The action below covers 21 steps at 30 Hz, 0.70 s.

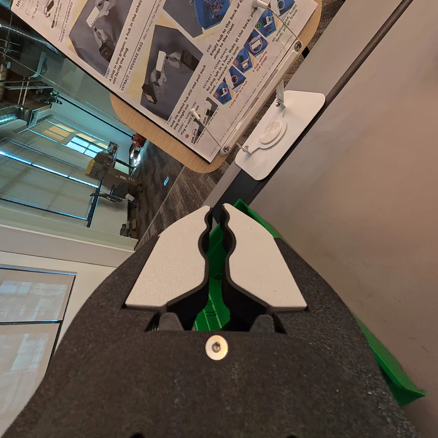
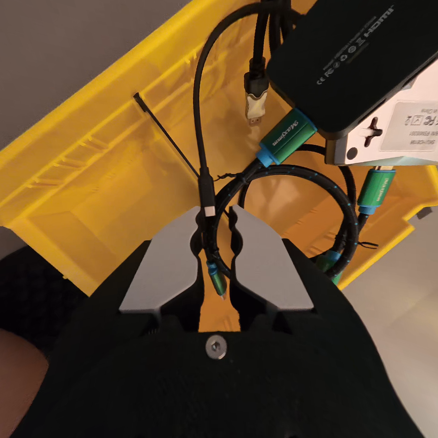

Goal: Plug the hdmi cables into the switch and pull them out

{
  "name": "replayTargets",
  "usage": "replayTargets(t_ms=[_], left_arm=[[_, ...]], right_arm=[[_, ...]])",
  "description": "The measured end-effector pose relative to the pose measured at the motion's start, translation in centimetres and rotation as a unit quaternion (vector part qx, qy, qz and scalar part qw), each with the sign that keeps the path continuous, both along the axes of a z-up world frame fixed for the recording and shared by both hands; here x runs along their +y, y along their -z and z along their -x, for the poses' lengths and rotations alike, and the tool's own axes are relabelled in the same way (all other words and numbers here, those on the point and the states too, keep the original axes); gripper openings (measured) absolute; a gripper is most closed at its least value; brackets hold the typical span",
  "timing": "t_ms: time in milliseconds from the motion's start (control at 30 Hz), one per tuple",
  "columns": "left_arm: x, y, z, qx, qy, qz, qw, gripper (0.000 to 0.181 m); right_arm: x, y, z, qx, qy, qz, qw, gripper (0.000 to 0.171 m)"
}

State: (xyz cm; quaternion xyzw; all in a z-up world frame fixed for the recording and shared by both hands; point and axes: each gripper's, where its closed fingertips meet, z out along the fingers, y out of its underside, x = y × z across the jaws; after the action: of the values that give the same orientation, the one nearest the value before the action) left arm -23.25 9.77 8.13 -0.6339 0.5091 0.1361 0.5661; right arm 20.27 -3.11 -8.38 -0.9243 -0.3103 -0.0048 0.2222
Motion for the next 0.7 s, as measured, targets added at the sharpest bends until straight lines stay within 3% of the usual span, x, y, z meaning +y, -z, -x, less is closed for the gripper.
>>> replayTargets(t_ms=[133,400,700], left_arm=[[0.0,-0.1,0.1,-0.002,0.0,-0.002,1.0,0.004],[-0.1,-0.4,0.2,-0.005,0.001,-0.005,1.0,0.004],[-0.1,-0.3,0.0,-0.003,0.001,-0.005,1.0,0.004]], right_arm=[[0.1,-1.2,-0.1,-0.038,-0.013,-0.021,0.999,0.016],[2.5,-2.7,-2.5,-0.213,-0.057,-0.099,0.97,0.014],[3.5,0.3,-2.9,-0.103,-0.045,-0.111,0.987,0.013]])
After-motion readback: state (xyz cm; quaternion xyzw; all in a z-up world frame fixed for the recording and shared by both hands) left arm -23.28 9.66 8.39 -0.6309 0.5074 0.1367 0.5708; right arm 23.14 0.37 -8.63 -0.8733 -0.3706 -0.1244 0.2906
